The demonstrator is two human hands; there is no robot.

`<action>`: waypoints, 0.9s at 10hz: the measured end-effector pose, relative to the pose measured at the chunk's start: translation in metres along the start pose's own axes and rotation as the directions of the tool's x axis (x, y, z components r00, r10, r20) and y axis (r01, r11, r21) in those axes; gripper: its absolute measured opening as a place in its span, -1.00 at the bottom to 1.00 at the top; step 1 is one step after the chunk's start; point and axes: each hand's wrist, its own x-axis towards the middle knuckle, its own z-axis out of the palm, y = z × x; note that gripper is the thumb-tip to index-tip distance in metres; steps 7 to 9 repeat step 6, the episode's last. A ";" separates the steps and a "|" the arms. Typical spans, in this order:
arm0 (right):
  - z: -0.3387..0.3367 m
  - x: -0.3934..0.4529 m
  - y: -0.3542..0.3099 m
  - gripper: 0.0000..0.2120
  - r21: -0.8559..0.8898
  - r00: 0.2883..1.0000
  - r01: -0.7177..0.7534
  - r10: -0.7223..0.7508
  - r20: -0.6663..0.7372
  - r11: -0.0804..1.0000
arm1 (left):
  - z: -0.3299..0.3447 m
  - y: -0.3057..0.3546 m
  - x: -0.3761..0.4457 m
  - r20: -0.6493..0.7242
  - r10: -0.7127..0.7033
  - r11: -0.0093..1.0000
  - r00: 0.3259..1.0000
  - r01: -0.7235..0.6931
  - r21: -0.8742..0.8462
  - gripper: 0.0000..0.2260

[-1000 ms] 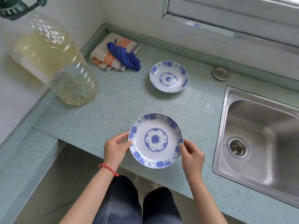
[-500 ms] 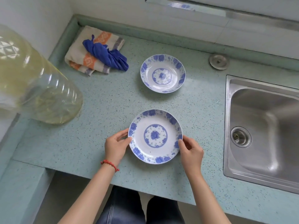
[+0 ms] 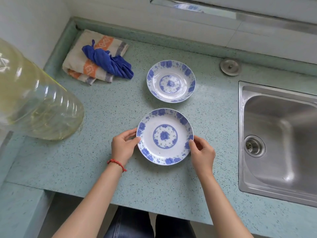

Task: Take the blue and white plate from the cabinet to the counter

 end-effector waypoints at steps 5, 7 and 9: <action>-0.001 -0.012 -0.007 -0.66 -0.037 0.999 0.042 -0.043 -0.032 0.998 | -0.002 0.010 -0.008 -0.013 0.108 0.989 0.994 -0.106 0.099 -0.74; -0.008 -0.021 -0.006 -0.70 -0.159 0.986 0.151 -0.159 -0.040 0.976 | -0.012 0.010 -0.018 0.013 0.212 0.945 0.977 -0.208 0.253 -0.72; -0.008 -0.021 -0.006 -0.70 -0.159 0.986 0.151 -0.159 -0.040 0.976 | -0.012 0.010 -0.018 0.013 0.212 0.945 0.977 -0.208 0.253 -0.72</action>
